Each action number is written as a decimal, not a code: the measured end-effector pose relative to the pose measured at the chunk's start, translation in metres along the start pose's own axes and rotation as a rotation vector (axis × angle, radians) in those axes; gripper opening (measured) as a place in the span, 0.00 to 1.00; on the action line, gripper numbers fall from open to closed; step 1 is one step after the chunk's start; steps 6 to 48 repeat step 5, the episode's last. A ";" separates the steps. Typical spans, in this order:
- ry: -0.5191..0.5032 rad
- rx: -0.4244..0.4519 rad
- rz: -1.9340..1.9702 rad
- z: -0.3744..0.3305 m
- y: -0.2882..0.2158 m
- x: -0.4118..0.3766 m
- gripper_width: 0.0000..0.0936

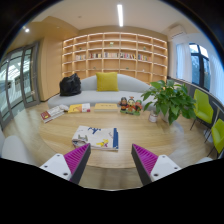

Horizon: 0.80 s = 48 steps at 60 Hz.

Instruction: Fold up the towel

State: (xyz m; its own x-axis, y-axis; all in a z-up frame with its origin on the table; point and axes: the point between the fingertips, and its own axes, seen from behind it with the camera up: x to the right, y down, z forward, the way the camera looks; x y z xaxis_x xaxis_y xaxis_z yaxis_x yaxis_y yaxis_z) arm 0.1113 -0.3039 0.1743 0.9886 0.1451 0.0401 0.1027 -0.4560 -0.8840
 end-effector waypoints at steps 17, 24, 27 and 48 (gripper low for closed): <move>-0.004 0.005 -0.008 -0.002 0.003 0.000 0.91; -0.004 0.005 -0.008 -0.002 0.003 0.000 0.91; -0.004 0.005 -0.008 -0.002 0.003 0.000 0.91; -0.004 0.005 -0.008 -0.002 0.003 0.000 0.91</move>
